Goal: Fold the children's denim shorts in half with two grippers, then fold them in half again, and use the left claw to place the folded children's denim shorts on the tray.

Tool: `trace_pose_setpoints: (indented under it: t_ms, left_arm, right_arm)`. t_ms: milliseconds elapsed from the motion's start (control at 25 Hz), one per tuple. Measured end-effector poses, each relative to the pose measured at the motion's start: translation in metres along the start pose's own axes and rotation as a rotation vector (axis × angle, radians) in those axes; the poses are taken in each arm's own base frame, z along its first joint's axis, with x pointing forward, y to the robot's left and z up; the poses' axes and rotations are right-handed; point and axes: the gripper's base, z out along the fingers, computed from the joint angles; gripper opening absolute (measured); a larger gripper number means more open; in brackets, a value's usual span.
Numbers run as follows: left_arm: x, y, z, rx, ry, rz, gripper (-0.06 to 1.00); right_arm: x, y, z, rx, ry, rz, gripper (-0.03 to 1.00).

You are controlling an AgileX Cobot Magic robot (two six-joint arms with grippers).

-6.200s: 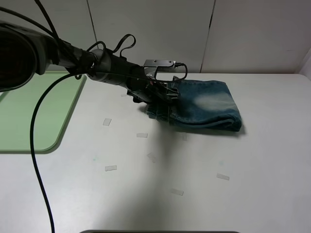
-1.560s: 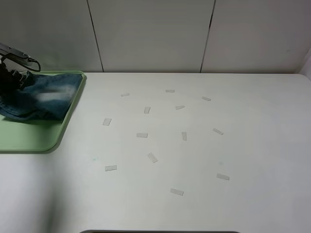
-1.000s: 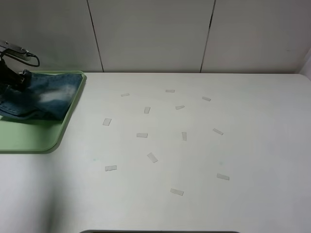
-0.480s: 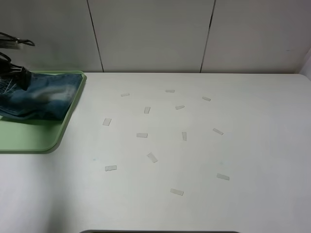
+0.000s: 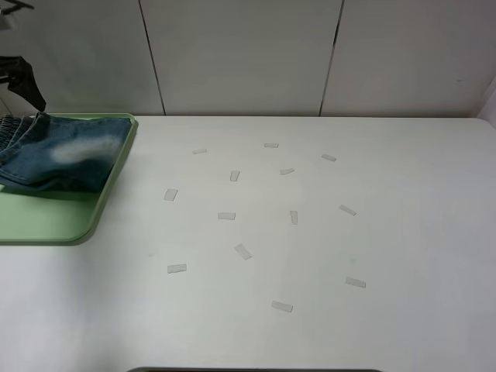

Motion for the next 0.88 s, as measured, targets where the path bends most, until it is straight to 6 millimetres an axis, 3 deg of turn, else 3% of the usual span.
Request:
trace_pose_setpoints:
  t_ms: [280, 440, 680, 880]
  left_arm:
    - [0.002, -0.016, -0.070, 0.051, -0.095, 0.009, 0.99]
    - [0.008, -0.036, -0.110, 0.066, -0.153, 0.063, 0.98]
    - [0.027, -0.075, -0.161, 0.108, -0.194, 0.178, 0.98]
    - [0.049, -0.089, -0.202, 0.097, -0.220, 0.240, 0.98]
  right_arm:
    - [0.000, 0.000, 0.000, 0.000, 0.000, 0.000, 0.70]
    - [0.000, 0.000, 0.000, 0.000, 0.000, 0.000, 0.70]
    - [0.000, 0.000, 0.000, 0.000, 0.000, 0.000, 0.70]
    - [0.000, 0.000, 0.000, 0.000, 0.000, 0.000, 0.70]
